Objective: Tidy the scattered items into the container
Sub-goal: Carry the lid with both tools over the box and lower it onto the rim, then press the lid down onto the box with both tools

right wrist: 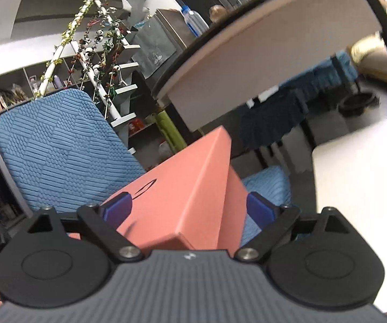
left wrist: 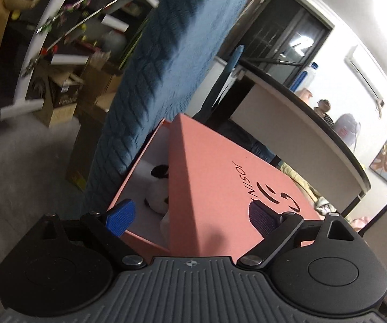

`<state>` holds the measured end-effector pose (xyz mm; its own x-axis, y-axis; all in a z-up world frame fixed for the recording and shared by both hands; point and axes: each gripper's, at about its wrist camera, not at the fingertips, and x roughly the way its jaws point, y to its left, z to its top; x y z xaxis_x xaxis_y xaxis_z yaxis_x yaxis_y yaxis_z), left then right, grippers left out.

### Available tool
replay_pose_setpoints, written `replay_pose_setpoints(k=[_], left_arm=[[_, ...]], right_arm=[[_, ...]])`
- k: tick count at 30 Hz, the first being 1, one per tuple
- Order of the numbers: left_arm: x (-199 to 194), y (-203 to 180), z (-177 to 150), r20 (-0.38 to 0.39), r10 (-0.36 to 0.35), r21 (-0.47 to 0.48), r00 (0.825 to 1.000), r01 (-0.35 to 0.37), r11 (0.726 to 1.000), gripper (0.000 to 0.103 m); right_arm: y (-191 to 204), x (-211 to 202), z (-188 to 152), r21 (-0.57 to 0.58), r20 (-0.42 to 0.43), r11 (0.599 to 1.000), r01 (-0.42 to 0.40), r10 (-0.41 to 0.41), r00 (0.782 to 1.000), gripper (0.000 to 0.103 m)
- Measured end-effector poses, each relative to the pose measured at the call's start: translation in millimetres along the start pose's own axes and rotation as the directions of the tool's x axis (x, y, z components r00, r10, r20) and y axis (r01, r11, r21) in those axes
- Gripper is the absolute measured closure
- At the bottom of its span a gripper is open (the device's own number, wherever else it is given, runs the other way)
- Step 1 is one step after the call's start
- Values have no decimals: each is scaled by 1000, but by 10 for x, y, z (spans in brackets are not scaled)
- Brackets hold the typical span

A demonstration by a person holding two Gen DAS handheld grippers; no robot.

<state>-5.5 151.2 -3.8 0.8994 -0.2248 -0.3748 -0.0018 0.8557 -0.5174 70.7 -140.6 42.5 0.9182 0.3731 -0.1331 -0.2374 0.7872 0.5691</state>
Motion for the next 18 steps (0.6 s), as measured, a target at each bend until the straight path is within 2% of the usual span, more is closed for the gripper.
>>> replay_pose_setpoints(k=[2,4,6,9,11,18], left_arm=[[25,-111,-25,7,-1,62,1000,1,998,10],[28,-230,-87,16,0,132,1000,-2,991,10],[74,-336,-125,28,16,195,999,-21,981,12],[170,-410,-161,17,62,253,998,-64,965,13],[211,-437,-130,6,60,269,998,-59,961,12],[365,-377,15,-2,101,279,995,-96,955,12]], right_arm=[[47,-44,4,-45,22,999,10,-9,1000,16],[89,-61,-5,-79,32,997,16,-14,999,30],[122,-48,-28,-103,23,994,21,-19,1000,49],[185,-16,-84,-145,15,989,40,-38,999,51],[216,5,-106,-152,15,987,42,-40,999,51],[248,87,-169,-129,2,991,26,-26,1000,51]])
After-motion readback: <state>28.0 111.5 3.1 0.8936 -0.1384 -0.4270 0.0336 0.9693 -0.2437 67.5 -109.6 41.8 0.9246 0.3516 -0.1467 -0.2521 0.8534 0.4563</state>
